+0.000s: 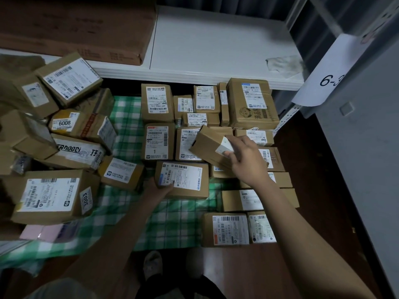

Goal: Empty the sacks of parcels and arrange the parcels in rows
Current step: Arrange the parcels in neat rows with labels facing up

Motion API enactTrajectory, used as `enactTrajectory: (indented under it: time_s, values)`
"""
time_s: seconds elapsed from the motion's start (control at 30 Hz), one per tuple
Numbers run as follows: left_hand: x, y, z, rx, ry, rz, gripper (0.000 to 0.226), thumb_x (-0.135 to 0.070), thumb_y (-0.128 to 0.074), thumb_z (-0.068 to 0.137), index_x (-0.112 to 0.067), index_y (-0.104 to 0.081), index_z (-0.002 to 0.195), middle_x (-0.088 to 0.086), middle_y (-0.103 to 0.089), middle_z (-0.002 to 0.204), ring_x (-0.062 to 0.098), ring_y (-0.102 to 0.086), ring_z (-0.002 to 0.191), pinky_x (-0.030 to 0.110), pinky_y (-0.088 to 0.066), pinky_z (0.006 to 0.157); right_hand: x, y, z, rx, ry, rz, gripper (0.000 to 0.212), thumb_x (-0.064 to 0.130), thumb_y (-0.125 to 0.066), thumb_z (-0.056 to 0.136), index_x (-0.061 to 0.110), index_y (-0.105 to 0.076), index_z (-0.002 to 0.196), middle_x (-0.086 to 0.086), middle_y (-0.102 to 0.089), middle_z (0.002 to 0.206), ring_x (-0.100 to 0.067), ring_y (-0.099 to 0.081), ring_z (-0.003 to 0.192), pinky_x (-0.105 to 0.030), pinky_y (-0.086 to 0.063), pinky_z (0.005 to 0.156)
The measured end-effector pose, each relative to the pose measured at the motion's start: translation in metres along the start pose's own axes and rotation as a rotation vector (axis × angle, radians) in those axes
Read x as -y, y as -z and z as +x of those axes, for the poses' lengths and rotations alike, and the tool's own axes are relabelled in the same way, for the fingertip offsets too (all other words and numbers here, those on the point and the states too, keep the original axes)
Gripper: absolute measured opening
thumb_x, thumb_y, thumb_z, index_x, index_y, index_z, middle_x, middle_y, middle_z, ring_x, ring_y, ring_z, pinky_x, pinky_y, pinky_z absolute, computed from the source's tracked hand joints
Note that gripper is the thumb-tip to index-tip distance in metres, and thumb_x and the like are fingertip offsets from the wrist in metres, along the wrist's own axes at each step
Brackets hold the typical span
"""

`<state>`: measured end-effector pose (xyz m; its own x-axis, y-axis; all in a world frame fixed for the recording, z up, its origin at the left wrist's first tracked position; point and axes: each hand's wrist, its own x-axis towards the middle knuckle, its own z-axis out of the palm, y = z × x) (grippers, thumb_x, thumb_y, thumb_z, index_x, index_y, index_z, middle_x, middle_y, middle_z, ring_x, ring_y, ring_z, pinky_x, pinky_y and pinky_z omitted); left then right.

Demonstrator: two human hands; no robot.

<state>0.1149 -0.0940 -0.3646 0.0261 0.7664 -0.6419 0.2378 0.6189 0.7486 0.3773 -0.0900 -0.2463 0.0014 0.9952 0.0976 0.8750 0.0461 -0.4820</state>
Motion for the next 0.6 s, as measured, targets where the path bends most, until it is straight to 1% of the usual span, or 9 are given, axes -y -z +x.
enactTrajectory:
  time_s: [0.1, 0.17, 0.27, 0.33, 0.4, 0.47, 0.5, 0.53, 0.6]
  values:
    - [0.000, -0.005, -0.002, -0.020, 0.000, 0.041, 0.063, -0.020, -0.069, 0.088, -0.015, -0.038, 0.142, 0.006, -0.049, 0.139, 0.025, -0.048, 0.126, 0.033, -0.037, 0.100, -0.001, -0.001, -0.003, 0.045, -0.014, 0.048, 0.045, 0.016, -0.060, 0.093, 0.014, -0.051, 0.138, -0.009, -0.054, 0.115, -0.028, -0.047, 0.111, -0.029, -0.035, 0.086]
    - [-0.001, -0.007, -0.003, -0.024, 0.010, 0.043, 0.063, -0.019, -0.068, 0.088, -0.014, -0.037, 0.142, 0.007, -0.048, 0.140, 0.026, -0.047, 0.126, 0.031, -0.037, 0.098, 0.000, -0.001, -0.006, 0.062, -0.024, 0.076, 0.044, 0.016, -0.061, 0.093, 0.016, -0.052, 0.137, -0.007, -0.053, 0.114, -0.026, -0.048, 0.110, -0.029, -0.036, 0.084]
    - [-0.001, -0.005, -0.003, 0.002, 0.048, -0.004, 0.064, -0.016, -0.068, 0.088, -0.014, -0.035, 0.142, 0.008, -0.047, 0.141, 0.027, -0.048, 0.125, 0.039, -0.039, 0.106, 0.002, -0.002, -0.010, 0.072, -0.059, 0.120, 0.044, 0.016, -0.061, 0.093, 0.018, -0.052, 0.136, -0.005, -0.053, 0.113, -0.025, -0.048, 0.110, -0.029, -0.038, 0.085]
    - [0.000, -0.004, -0.005, 0.015, 0.063, -0.015, 0.065, -0.015, -0.067, 0.089, -0.014, -0.032, 0.143, 0.010, -0.046, 0.141, 0.028, -0.048, 0.124, 0.044, -0.041, 0.106, 0.005, -0.001, -0.013, 0.066, -0.071, 0.147, 0.043, 0.016, -0.062, 0.093, 0.017, -0.053, 0.135, -0.005, -0.053, 0.114, -0.024, -0.049, 0.111, -0.028, -0.037, 0.087]
    - [-0.001, -0.003, -0.009, 0.015, 0.055, 0.018, 0.068, -0.017, -0.066, 0.090, -0.013, -0.027, 0.145, 0.010, -0.043, 0.143, 0.028, -0.046, 0.126, 0.040, -0.040, 0.106, 0.010, 0.001, -0.016, 0.058, -0.073, 0.181, 0.042, 0.016, -0.064, 0.091, 0.018, -0.055, 0.133, 0.000, -0.052, 0.111, -0.022, -0.050, 0.108, -0.027, -0.037, 0.085]
    - [-0.001, 0.000, -0.012, -0.009, 0.033, 0.063, 0.067, -0.018, -0.065, 0.090, -0.012, -0.029, 0.146, 0.006, -0.045, 0.141, 0.025, -0.046, 0.126, 0.032, -0.038, 0.100, 0.016, 0.003, -0.020, 0.059, -0.062, 0.206, 0.041, 0.019, -0.067, 0.090, 0.020, -0.057, 0.129, 0.008, -0.050, 0.108, -0.018, -0.051, 0.101, -0.027, -0.037, 0.081]
    - [-0.002, 0.002, -0.015, -0.028, 0.018, 0.075, 0.065, -0.018, -0.065, 0.090, -0.013, -0.032, 0.145, 0.004, -0.047, 0.138, 0.024, -0.047, 0.123, 0.031, -0.039, 0.097, 0.020, 0.004, -0.022, 0.069, -0.051, 0.216, 0.041, 0.020, -0.068, 0.089, 0.022, -0.058, 0.128, 0.010, -0.050, 0.107, -0.016, -0.051, 0.098, -0.027, -0.037, 0.079]
    - [-0.003, 0.003, -0.015, -0.053, 0.004, 0.083, 0.063, -0.019, -0.065, 0.089, -0.013, -0.034, 0.144, 0.001, -0.046, 0.136, 0.023, -0.048, 0.122, 0.033, -0.040, 0.097, 0.023, 0.004, -0.023, 0.082, -0.040, 0.235, 0.041, 0.021, -0.069, 0.088, 0.022, -0.058, 0.127, 0.010, -0.051, 0.106, -0.015, -0.051, 0.096, -0.027, -0.038, 0.078]
    - [-0.005, 0.008, -0.018, -0.109, 0.011, 0.109, 0.064, -0.025, -0.065, 0.089, -0.011, -0.035, 0.144, 0.006, -0.044, 0.142, 0.027, -0.049, 0.123, 0.038, -0.042, 0.100, 0.032, 0.004, -0.027, 0.107, -0.009, 0.286, 0.040, 0.020, -0.071, 0.087, 0.023, -0.060, 0.125, 0.010, -0.053, 0.105, -0.013, -0.053, 0.095, -0.027, -0.041, 0.076]
